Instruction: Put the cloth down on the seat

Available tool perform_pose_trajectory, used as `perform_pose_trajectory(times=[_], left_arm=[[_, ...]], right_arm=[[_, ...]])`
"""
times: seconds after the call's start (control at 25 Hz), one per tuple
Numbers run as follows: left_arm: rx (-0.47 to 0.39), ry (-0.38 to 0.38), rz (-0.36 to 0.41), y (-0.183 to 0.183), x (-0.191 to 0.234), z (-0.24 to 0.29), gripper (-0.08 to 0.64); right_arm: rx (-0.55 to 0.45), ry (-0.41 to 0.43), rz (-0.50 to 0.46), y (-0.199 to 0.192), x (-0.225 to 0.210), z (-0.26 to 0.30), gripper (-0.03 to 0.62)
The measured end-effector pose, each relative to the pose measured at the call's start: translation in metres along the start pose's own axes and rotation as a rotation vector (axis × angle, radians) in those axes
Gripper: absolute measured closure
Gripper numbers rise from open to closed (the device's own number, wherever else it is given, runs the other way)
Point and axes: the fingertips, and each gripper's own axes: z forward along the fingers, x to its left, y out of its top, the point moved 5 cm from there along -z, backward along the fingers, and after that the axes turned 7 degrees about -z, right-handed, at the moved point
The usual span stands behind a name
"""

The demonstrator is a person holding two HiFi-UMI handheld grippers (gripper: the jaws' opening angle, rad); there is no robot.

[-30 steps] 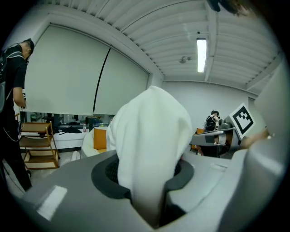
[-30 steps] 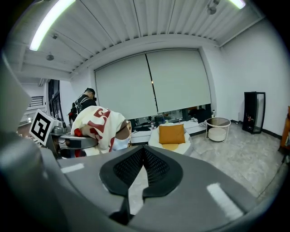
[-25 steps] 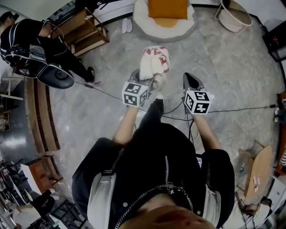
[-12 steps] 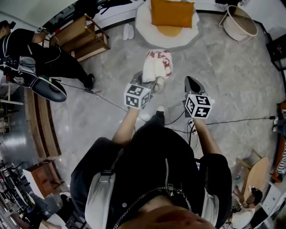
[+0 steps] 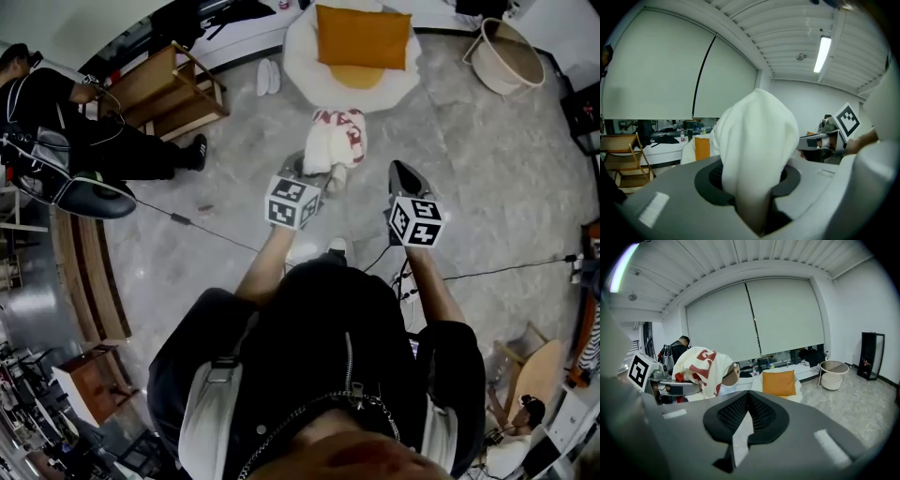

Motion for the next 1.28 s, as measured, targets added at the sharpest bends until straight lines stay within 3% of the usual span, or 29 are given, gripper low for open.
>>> perform_pose_trajectory(times=[0.52,1.28], left_arm=[[0.014,-0.004,-0.017,0.019,0.014,0.054,0.408],[-0.026,0.163,-0.046,0.081,0.015,0.147,0.408]], right_arm=[[0.003,-0.018,0.022,0.018,-0.043,0.033,0.591],[-0.053,0.173,-0.013,0.095,-0.143,0.122,0.591]])
